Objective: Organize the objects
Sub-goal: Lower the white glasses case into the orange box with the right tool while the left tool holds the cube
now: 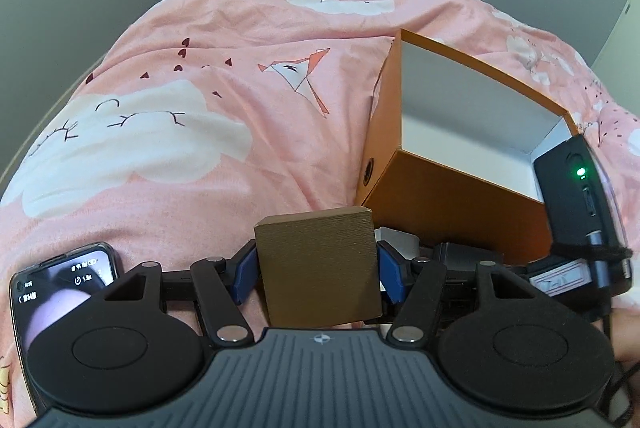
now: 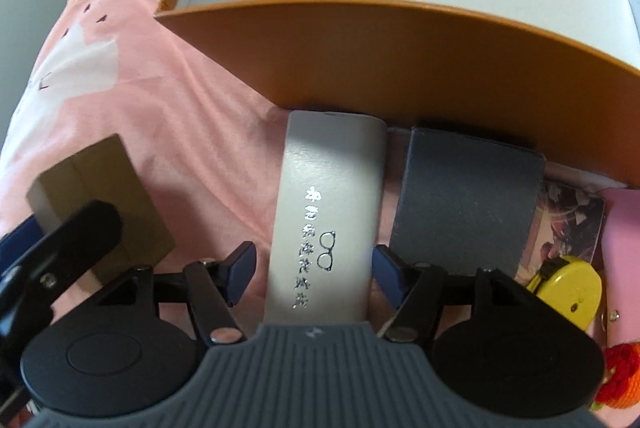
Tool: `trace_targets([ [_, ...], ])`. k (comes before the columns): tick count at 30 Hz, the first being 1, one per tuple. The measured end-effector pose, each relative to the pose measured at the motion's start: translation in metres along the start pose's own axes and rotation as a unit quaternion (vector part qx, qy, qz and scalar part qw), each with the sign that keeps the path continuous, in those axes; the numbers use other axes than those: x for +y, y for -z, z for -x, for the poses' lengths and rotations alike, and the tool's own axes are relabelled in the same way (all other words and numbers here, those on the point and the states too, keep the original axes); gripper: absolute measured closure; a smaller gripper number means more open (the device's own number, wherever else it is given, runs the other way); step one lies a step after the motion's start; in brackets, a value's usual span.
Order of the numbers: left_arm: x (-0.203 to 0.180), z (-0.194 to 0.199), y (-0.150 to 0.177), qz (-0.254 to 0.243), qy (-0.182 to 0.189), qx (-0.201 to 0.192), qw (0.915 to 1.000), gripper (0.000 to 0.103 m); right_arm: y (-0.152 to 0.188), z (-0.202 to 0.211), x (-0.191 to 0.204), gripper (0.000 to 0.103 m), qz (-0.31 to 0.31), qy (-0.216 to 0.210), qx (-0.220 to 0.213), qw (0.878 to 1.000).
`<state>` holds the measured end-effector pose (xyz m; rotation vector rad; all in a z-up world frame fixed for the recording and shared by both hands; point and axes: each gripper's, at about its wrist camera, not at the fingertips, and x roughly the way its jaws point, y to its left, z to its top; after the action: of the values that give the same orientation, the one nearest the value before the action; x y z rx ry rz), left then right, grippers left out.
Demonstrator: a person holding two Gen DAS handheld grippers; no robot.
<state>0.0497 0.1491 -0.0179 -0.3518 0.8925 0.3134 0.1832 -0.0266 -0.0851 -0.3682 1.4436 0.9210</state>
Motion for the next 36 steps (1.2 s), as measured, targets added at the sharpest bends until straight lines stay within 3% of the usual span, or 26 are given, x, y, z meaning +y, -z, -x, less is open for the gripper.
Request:
trace_targets([
  [5,0.0,0.001,0.001,-0.001,0.001,-0.002,1.0,0.033,-0.004,-0.018,-0.011,0.04,-0.017,-0.019,0.008,1.0],
  [12,-0.002,0.006,0.001,0.003,0.005,-0.006,1.0,0.033,0.001,-0.003,-0.015,0.041,0.003,-0.038,-0.004,0.999],
  [26,-0.023,0.041,-0.019,-0.029,0.023,-0.063,0.9973,0.033,0.023,0.096,-0.021,0.041,0.072,-0.083,-0.131,0.985],
  [31,-0.038,0.05,-0.038,-0.053,0.026,-0.089,0.9942,0.033,0.01,0.143,-0.027,0.041,0.07,-0.101,-0.18,0.976],
  [36,-0.05,0.051,-0.063,-0.074,0.032,-0.115,0.9901,0.033,-0.023,0.186,-0.035,0.041,0.054,-0.117,-0.224,0.966],
])
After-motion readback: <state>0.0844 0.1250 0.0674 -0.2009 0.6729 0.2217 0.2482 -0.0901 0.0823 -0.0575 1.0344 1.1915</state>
